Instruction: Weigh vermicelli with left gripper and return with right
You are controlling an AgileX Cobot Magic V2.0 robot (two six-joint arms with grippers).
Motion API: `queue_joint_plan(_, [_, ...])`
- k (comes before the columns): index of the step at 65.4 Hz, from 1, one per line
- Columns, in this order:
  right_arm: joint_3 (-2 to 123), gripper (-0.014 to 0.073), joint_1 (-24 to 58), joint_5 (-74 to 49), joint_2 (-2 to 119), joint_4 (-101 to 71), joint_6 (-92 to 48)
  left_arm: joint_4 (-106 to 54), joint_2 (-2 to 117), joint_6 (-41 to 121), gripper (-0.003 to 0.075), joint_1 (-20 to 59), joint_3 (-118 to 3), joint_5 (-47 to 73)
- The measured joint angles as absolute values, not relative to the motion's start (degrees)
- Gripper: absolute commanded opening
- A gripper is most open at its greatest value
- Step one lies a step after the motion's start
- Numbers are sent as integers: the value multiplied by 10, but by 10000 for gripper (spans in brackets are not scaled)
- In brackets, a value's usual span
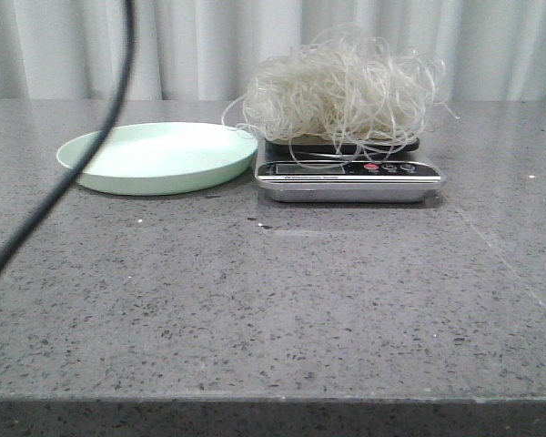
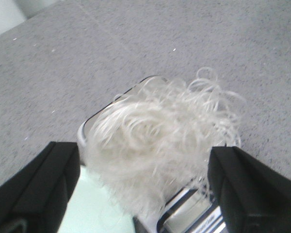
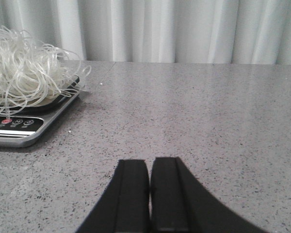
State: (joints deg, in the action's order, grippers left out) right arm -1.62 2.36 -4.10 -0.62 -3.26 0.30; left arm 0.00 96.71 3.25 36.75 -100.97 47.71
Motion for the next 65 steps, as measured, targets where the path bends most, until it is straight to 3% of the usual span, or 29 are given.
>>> queue_joint_plan(29, [-16,188,24,-41,-6,-33,4,0,691,8,596,316,-672,332])
queue_joint_plan(65, [-16,188,24,-41,-6,-33,4,-11,331,0,596,315,-382,242])
